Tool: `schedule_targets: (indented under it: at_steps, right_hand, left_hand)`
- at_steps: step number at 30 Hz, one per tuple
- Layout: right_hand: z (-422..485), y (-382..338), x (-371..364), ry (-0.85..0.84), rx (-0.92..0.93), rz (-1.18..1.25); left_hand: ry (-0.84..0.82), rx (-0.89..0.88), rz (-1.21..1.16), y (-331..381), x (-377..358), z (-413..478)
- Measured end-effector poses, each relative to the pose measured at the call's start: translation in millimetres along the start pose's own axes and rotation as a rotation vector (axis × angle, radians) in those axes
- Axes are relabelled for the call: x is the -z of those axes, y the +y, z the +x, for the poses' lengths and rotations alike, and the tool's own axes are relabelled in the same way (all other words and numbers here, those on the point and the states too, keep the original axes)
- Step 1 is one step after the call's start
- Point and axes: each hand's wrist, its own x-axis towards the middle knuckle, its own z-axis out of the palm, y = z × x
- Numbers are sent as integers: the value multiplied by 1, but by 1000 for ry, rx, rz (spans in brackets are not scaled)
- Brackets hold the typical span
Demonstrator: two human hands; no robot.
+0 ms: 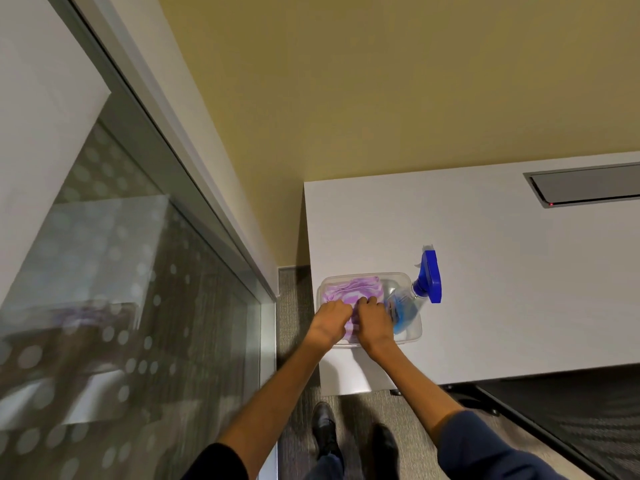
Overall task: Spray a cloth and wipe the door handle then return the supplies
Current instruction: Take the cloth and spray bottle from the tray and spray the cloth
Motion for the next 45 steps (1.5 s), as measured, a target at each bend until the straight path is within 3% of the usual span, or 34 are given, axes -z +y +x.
schedule_targets:
  at_steps: [10,13,17,19,25,29,32,34,41,45]
  right_hand:
    - [-2,6,16,-25,79,18]
    - [-8,5,23,5,92,45]
    - [-24,1,34,58,134,116]
    - [-34,0,45,111,155,160]
    - [-76,-7,93,244,244,340]
    - [-100,-13,114,307,297,436]
    - [-113,-20,122,334,347,475]
    - [-122,-21,127,364,377,496]
    - [-136,-6,121,420,420,448]
    - [-145,5,115,491,414,387]
  left_hand:
    - [-33,32,-166,5,10,-10]
    - [134,114,-434,7,16,-24]
    - [504,371,-935,5,14,-41]
    - [616,460,-1078,3,11,-46]
    - [680,692,-1389,4,5,-67]
    - [478,773,-1852,14,9,-72]
    - [400,658,-2321,23,26,-78]
    - [359,515,-2448,26,36,-84]
    - [241,165,-2521,21,52,-100]
    - [216,122,-2486,33,53,-105]
